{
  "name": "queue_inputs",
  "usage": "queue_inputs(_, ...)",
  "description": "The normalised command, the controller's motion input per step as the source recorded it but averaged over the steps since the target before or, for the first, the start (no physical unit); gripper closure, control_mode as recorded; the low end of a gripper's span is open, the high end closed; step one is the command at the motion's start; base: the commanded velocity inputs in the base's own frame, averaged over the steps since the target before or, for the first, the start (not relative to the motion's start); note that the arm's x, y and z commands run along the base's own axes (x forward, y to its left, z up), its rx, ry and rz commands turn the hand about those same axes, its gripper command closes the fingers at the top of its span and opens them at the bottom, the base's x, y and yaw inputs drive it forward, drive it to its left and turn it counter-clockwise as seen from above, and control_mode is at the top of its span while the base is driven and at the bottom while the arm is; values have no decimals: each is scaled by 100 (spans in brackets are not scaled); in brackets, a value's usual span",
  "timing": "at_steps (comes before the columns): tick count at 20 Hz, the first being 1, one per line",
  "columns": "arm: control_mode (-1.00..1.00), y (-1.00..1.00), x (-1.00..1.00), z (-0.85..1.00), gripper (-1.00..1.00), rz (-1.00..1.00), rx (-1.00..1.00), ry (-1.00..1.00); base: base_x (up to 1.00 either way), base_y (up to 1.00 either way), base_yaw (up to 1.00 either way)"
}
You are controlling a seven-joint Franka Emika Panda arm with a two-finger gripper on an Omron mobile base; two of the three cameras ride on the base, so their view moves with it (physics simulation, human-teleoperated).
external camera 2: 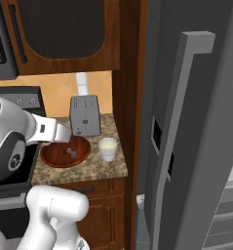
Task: Grab a lemon wedge from the fridge and one ice cube from the ice bowl, and put them in the glass of lemonade.
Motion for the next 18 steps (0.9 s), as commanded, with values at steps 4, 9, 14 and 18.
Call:
queue_inputs(4,-100,39,5,-4,100,9,-26,20,0,0,0)
queue_inputs(9,-100,-7,3,-4,100,9,-10,2,0,0,0)
queue_inputs(14,-100,-14,9,-1,100,6,0,0,0,0,0)
queue_inputs(18,-100,0,34,2,100,18,-11,1,0,0,0)
